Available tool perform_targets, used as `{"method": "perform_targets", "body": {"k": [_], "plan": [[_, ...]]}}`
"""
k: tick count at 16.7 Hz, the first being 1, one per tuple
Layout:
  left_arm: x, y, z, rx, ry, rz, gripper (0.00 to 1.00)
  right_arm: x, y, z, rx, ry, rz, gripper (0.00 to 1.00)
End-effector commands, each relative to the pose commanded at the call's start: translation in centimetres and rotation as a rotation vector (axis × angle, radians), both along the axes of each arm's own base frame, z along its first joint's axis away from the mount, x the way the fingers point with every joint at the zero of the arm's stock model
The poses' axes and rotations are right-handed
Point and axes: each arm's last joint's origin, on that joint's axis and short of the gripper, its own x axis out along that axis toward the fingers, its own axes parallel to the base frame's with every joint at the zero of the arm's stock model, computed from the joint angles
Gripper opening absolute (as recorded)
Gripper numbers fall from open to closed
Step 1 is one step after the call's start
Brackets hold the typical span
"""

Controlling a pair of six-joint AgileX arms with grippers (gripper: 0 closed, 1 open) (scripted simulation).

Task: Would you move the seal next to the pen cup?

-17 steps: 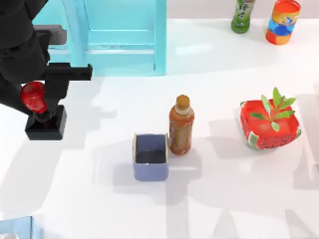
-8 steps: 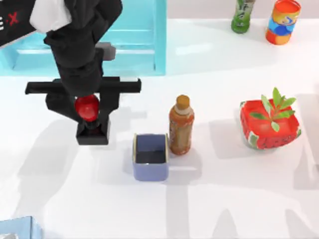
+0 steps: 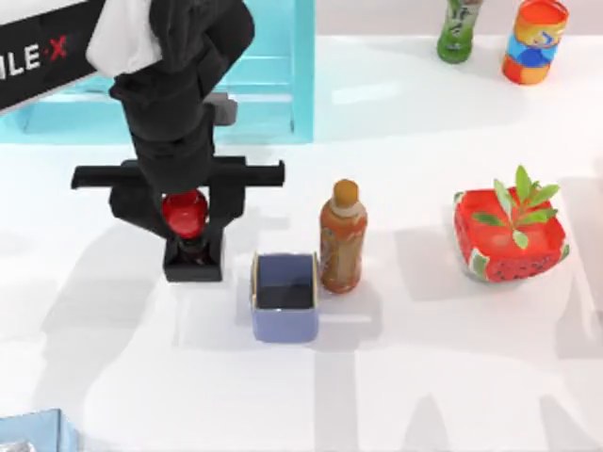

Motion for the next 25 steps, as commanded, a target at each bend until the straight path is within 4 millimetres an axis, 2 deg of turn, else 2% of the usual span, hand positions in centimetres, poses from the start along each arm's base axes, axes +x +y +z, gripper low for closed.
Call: {"method": "perform_targets", "body": {"k": [5, 8, 21, 25], "plan": [[0.0, -0.1, -1.3, 0.001, 0.002, -0.001, 0.00, 0.0, 0.0, 0.0, 0.000, 0.000, 0.000, 1.00], [0.0, -0.1, -1.3, 0.001, 0.002, -0.001, 0.00, 0.0, 0.0, 0.0, 0.000, 0.000, 0.000, 1.00], [0.0, -0.1, -1.3, 0.001, 0.002, -0.001, 0.98, 0.0, 0.0, 0.0, 0.000, 0.000, 0.000, 1.00], [0.0, -0.1, -1.3, 0.001, 0.002, -0.001, 1.00, 0.0, 0.0, 0.0, 0.000, 0.000, 0.000, 1.00]]}}
